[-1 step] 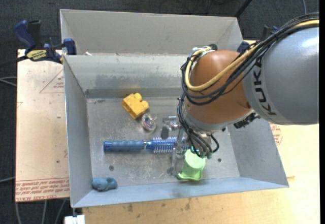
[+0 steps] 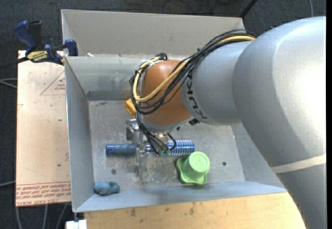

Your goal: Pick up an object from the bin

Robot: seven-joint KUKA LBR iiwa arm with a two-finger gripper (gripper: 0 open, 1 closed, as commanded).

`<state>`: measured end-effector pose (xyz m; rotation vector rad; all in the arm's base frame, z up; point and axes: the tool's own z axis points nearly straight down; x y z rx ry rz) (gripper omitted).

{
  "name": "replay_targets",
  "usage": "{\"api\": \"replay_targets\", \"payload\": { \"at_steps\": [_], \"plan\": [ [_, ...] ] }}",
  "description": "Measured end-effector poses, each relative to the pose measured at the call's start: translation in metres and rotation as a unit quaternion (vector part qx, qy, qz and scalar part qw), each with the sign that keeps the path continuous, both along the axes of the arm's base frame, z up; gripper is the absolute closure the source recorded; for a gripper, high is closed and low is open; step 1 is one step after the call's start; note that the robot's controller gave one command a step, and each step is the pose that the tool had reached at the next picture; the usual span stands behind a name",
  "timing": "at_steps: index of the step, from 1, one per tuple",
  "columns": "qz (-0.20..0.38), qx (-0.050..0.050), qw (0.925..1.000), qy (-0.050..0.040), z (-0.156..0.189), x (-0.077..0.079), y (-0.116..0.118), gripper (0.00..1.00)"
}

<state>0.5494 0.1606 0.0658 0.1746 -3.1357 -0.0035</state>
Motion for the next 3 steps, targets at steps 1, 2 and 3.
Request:
{"api": "replay_targets", "payload": {
  "at_steps": [1,2,3],
  "plan": [
    [-0.002,0.000,1.0000,-0.0014,0.005,0.001,-0.002,1.00],
    [-0.009,0.001,1.0000,-0.0046,0.128,-0.021,0.018,1.00],
    [0.145,-0.002,0.9894,-0.0041,0.200,0.009,-0.064,1.00]
  ]
}}
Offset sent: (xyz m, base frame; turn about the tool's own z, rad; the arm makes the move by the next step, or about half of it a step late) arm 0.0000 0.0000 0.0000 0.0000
